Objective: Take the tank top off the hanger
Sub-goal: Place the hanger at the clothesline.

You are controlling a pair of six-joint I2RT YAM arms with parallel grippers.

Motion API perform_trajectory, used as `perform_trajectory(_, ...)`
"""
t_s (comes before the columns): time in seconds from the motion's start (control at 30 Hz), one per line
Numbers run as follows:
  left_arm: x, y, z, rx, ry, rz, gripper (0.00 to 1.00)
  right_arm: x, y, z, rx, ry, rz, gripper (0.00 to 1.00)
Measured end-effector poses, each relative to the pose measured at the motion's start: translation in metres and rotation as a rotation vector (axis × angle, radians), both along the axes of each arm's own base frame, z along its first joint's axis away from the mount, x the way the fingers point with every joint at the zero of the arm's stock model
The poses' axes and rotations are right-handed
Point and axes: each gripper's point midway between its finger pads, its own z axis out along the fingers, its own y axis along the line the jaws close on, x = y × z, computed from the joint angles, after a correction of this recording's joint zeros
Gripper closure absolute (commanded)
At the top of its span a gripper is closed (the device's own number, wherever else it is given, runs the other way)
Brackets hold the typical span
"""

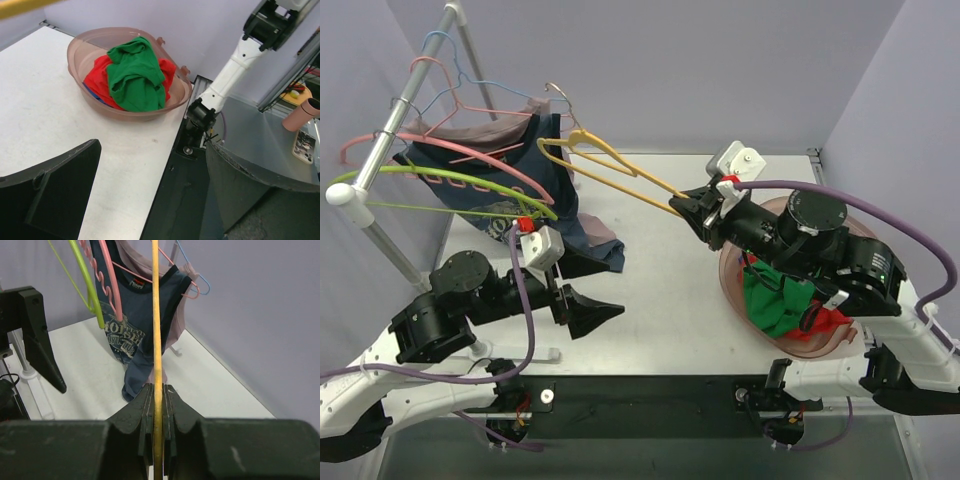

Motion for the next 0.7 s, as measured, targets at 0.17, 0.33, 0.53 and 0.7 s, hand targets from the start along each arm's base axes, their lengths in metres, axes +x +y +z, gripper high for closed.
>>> perform_trajectory(0.17, -0.013, 0.006, -0.015, 0.009, 0.014, -0.049, 0.03, 0.010, 0.029, 0.009, -0.027, -0.038, 0.038, 1.00)
perform_trajectory(0.33, -0.021, 0.004, -0.046, 0.055, 0.046, -0.098, 0.03, 0.022, 0.067, 0.010, -0.072, -0.067, 0.084, 1.00)
perform_trajectory(0.53, -0.031, 0.005, -0.089, 0.094, 0.080, -0.146, 0.03, 0.040, 0.105, 0.004, -0.112, -0.090, 0.145, 1.00)
perform_trajectory(0.7, -0.034, 0.005, -0.109, 0.098, 0.083, -0.157, 0.03, 0.060, 0.123, -0.006, -0.114, -0.083, 0.180, 1.00)
